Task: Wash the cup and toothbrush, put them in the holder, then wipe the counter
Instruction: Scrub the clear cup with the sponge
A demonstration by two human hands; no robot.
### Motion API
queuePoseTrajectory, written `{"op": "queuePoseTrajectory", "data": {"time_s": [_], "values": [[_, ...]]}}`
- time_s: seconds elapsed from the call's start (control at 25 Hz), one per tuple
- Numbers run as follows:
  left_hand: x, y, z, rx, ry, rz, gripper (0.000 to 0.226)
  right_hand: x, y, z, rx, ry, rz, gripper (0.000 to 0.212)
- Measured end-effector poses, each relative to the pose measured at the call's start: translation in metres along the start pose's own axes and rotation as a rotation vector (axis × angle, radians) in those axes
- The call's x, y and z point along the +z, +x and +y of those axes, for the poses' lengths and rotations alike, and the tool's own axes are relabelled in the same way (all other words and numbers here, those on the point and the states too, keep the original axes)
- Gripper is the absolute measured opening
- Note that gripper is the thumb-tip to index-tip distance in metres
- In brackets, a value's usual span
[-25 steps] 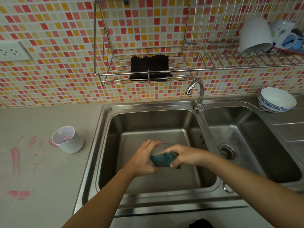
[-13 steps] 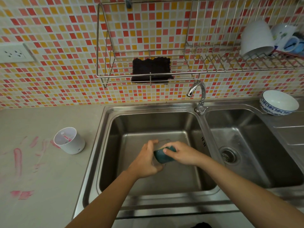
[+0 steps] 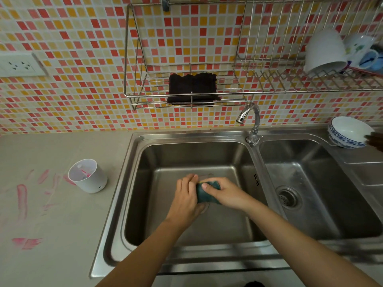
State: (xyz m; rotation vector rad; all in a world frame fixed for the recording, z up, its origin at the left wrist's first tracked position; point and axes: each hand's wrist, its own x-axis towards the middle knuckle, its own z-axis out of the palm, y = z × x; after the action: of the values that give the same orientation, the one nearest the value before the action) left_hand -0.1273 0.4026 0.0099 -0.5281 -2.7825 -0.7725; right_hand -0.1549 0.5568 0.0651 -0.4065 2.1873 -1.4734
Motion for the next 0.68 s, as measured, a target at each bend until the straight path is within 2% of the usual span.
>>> {"op": "queuePoseTrajectory", "data": {"time_s": [0.16, 0.24, 0.32, 0.44, 0.56, 0.64, 0.68], "values": [[-0.001, -0.006, -0.004, -0.076, -0.266, -0.202, 0.077, -0.004, -0.003, 0.006, -0.039, -0.276, -0.006, 0.023], [-0.004, -0.003, -0.005, -0.16, -0.321, -0.226, 0.081, -0.006, -0.003, 0.006, -0.04, -0.342, -0.042, 0.024], [-0.005, 0.003, -0.008, -0.171, -0.298, -0.223, 0.084, -0.005, -0.003, 0.005, -0.049, -0.378, -0.104, 0.025], [-0.005, 0.002, -0.012, -0.202, -0.283, -0.226, 0.077, 0.0, -0.005, 0.003, -0.033, -0.343, -0.152, 0.026], [0.0, -0.003, -0.008, -0.159, -0.229, -0.152, 0.075, 0.003, -0.003, 0.005, -0.007, -0.262, -0.098, 0.025], [0.003, -0.005, -0.004, -0.143, -0.166, -0.089, 0.078, 0.001, -0.002, 0.003, 0.061, -0.095, -0.05, 0.025], [0.005, -0.005, -0.002, -0.135, -0.137, -0.059, 0.079, 0.001, -0.002, 0.001, 0.128, 0.075, -0.012, 0.025]]}}
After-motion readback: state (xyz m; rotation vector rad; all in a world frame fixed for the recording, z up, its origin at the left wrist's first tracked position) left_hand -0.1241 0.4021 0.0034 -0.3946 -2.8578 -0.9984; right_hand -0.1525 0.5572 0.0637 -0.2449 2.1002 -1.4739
